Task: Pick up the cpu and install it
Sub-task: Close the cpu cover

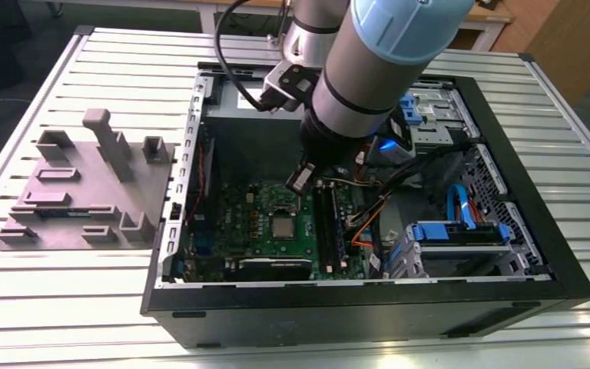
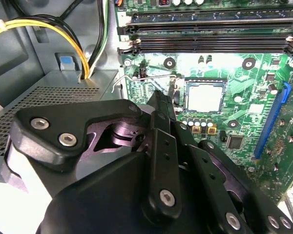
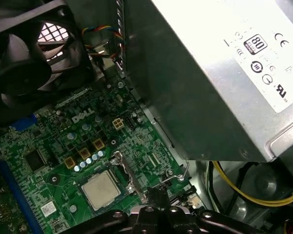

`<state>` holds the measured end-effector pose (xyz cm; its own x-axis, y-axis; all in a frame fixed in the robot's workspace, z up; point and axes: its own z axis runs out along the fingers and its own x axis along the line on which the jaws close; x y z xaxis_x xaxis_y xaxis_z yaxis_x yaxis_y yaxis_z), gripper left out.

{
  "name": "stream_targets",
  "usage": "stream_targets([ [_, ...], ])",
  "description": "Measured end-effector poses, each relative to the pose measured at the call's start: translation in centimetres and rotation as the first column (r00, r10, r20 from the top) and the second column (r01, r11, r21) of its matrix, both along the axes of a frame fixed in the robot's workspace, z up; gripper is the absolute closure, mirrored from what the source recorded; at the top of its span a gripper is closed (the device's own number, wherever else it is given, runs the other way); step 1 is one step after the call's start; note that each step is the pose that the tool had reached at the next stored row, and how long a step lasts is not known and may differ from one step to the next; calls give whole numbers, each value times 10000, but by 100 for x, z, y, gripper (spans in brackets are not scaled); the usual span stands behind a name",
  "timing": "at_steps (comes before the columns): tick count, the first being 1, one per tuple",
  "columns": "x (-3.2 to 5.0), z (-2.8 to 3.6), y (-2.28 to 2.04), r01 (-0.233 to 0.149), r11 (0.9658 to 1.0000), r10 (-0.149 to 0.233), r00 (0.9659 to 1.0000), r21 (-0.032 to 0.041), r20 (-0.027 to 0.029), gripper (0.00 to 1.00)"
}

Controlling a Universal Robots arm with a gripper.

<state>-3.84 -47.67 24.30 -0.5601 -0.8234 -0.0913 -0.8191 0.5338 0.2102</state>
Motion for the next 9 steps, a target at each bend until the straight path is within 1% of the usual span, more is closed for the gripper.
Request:
stream_targets([
  [9, 0, -1, -71, -1, 10000, 1, 10000, 0, 0, 90],
])
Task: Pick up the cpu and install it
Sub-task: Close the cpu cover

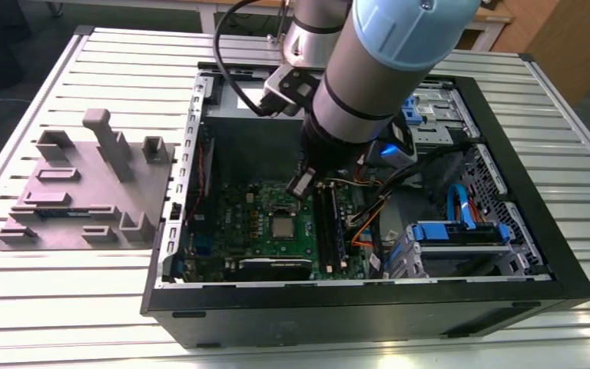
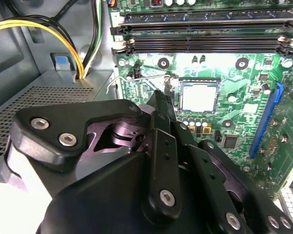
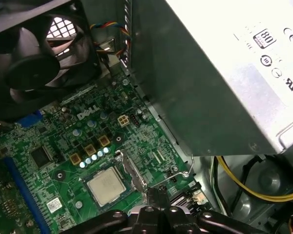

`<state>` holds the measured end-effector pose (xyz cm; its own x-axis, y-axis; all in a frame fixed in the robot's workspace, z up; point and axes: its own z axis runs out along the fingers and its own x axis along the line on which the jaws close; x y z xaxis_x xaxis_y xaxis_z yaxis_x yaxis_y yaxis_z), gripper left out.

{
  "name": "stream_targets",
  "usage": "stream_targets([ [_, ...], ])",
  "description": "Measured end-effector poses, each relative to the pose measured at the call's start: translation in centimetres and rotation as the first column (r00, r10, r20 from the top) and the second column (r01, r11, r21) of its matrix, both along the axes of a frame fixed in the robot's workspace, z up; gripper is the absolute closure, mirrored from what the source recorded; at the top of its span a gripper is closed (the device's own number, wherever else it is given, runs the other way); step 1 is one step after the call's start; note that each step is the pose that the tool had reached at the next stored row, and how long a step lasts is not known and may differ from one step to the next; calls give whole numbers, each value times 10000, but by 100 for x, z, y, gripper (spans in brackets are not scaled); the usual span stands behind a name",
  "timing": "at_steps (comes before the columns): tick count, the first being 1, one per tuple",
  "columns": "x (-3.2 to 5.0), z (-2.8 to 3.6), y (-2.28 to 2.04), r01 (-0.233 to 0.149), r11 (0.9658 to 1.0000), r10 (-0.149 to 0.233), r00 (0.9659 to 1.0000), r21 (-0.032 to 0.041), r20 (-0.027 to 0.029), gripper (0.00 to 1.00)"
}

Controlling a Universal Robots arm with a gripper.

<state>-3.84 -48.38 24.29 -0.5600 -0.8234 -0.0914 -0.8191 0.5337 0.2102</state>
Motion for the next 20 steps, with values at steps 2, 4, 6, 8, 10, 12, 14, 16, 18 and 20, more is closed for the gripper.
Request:
stream_targets([
  [2, 0, -1, -19, 0, 10000, 0, 10000, 1, 0, 90],
  [4, 0, -1, -36, 0, 10000, 0, 10000, 0, 0, 90],
  [6, 0, -1, -56, 0, 10000, 0, 10000, 0, 0, 90],
  [8, -1, -1, -74, 1, 10000, -1, 10000, 0, 0, 90],
  [10, -1, -1, -92, 1, 10000, -1, 10000, -1, 0, 90],
  [12, -2, -1, -107, 0, 10000, 0, 10000, 0, -1, 90],
  [14, -4, -1, -121, -1, 10000, 1, 10000, 0, 0, 90],
  [16, -17, -1, -136, -14, 10000, 14, 10000, 0, 0, 90],
  [18, -57, -2, -139, -30, 10000, 30, 10000, 1, 1, 90],
  [20, -82, -2, -140, -37, 10000, 37, 10000, 0, 1, 90],
])
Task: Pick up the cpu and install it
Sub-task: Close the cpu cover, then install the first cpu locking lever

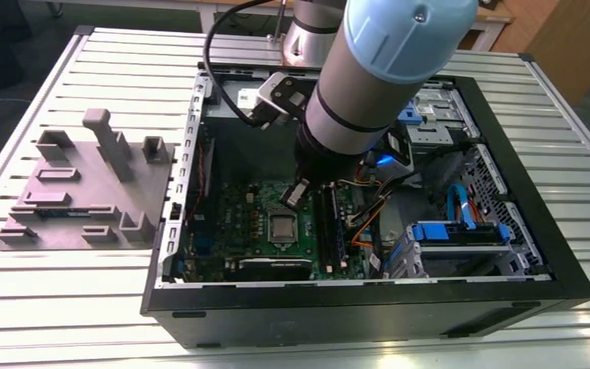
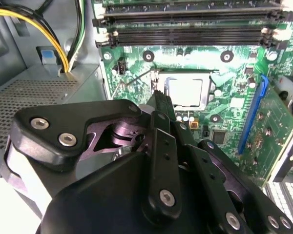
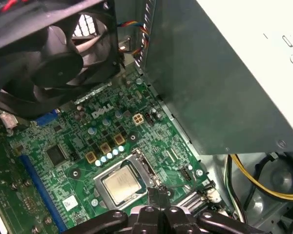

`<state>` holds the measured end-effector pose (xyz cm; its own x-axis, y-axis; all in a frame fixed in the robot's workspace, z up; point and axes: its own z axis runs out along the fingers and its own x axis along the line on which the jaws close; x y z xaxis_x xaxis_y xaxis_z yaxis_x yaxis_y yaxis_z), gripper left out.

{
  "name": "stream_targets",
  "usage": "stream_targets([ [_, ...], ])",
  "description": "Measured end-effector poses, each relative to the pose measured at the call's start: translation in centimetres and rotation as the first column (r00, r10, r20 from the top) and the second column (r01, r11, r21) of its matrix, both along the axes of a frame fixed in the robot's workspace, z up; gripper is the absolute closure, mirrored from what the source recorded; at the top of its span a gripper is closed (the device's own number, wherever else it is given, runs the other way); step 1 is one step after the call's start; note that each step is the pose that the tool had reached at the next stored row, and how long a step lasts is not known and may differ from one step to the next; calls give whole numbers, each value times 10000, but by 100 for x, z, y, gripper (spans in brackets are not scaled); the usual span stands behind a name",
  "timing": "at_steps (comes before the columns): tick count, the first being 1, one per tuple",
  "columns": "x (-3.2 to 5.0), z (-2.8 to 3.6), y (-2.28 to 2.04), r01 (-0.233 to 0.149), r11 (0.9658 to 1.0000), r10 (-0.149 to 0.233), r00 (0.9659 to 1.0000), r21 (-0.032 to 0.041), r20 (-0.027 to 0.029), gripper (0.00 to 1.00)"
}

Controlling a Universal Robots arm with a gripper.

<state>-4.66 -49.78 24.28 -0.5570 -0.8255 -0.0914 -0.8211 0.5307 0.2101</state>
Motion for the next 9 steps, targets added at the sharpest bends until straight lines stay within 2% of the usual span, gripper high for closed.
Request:
stream_targets([
  [9, -8, 0, 0, -1, 10000, 1, 10000, 0, 0, 90],
])
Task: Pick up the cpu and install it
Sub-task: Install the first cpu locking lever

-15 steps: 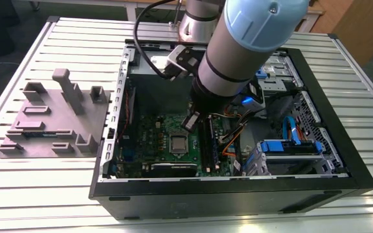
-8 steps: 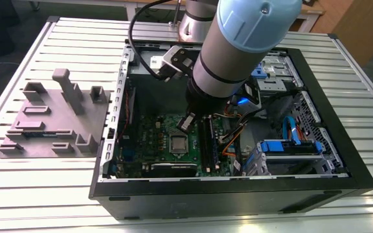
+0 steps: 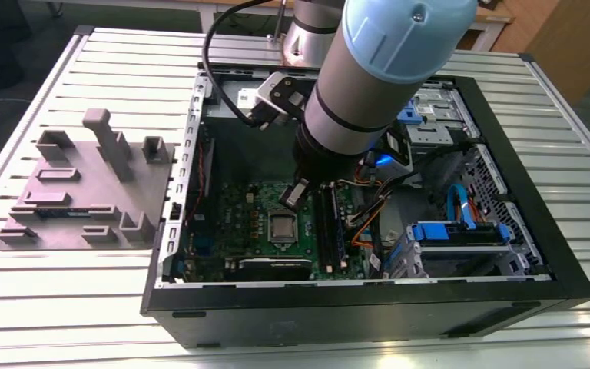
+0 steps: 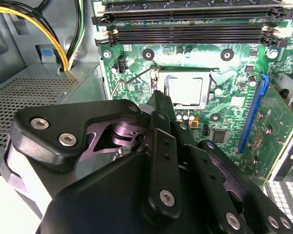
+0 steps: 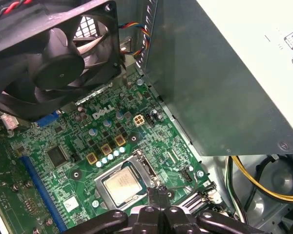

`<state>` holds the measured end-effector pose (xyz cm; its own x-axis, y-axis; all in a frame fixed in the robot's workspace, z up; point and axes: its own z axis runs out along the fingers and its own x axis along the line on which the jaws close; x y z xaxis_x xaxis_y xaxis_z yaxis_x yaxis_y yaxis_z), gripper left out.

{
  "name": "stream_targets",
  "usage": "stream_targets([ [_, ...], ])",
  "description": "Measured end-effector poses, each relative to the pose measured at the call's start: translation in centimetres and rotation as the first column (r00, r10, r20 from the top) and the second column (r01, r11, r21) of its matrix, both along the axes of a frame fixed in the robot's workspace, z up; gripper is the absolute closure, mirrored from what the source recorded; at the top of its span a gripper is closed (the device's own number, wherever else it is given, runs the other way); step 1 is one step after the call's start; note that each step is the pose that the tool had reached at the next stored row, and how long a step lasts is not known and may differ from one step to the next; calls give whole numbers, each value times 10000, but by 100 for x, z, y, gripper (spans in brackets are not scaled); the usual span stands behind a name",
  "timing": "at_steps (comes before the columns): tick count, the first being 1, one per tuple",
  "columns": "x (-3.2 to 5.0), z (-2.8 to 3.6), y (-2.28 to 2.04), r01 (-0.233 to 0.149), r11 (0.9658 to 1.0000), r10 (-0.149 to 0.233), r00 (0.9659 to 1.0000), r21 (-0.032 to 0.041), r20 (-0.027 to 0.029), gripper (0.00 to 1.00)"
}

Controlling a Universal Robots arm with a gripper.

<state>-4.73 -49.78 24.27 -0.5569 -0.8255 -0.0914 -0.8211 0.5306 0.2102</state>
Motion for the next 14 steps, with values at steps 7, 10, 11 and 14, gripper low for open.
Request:
stream_targets([
  [7, 22, 0, 0, 2, 10000, -2, 10000, 0, -1, 90],
  [10, 104, 0, 4, 0, 10000, 0, 10000, -1, -2, 90],
  [11, 110, 3, 7, -1, 10000, 1, 10000, -1, -2, 90],
  [14, 111, 63, 38, 1, 10000, -1, 10000, -1, 7, 90],
])
